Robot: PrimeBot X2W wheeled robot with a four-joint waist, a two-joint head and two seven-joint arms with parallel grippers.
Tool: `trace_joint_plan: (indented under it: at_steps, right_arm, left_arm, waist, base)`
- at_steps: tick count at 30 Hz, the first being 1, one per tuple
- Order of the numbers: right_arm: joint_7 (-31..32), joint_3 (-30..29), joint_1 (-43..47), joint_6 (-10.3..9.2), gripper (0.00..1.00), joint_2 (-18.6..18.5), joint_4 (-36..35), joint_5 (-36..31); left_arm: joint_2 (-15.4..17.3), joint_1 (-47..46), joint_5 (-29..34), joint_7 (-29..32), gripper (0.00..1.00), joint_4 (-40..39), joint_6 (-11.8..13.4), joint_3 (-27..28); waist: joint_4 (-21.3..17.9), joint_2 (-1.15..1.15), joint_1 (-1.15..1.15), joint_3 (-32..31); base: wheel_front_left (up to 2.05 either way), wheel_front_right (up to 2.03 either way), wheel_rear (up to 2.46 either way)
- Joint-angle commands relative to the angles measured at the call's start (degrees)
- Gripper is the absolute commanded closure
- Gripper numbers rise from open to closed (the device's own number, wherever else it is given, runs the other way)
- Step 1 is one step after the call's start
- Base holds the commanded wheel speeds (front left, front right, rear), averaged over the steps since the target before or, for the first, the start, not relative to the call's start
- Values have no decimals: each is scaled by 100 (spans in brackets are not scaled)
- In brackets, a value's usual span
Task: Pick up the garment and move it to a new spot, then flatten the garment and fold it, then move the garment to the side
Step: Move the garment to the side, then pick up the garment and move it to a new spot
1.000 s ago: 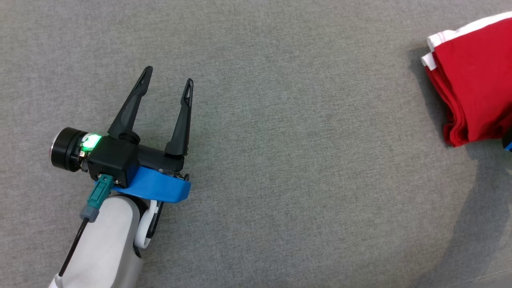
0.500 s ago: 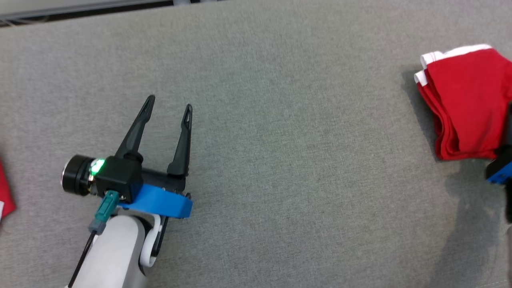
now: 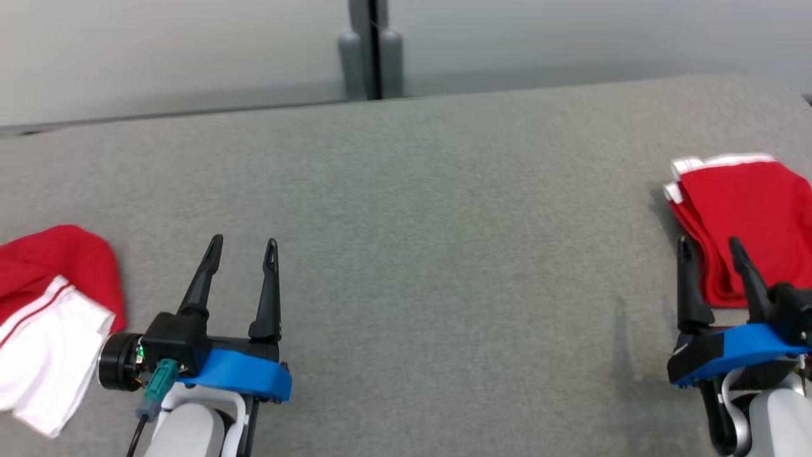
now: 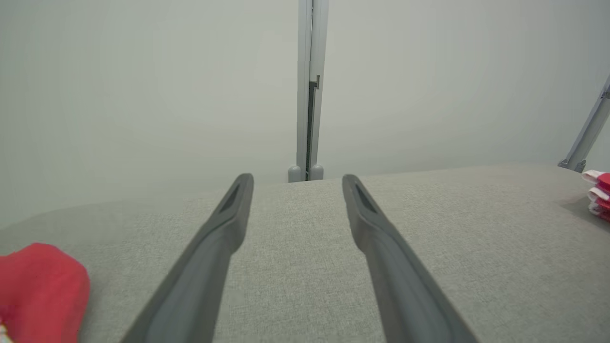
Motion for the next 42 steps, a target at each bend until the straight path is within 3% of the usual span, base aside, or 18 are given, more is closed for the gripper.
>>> trace_joint_plan:
  at_steps: [1,11,24,42]
  right_arm:
    - [103,85,187,-1,0,30,-239,71]
    - [535,482,851,-2,0,95,-1164,154]
    - [802,575,1659,-1,0,107,-1655,251]
    - [838,570,1852,-1,0,107,-1841,398]
  left_arm:
    - [-6,95,-33,-15,0,34,35,26]
    - [86,515,-119,-46,0,126,183,110]
    - [201,1013,-193,165,0,163,232,6]
    - [307,984,-274,201,0,256,253,-47]
  waist:
    - [124,1,2,-82]
    - [647,1,2,-602]
    - [544,1,2,-1141]
    - [564,1,2,-1221]
  base:
    - [0,0,0]
    - [0,0,0]
    - [0,0,0]
    - [0,0,0]
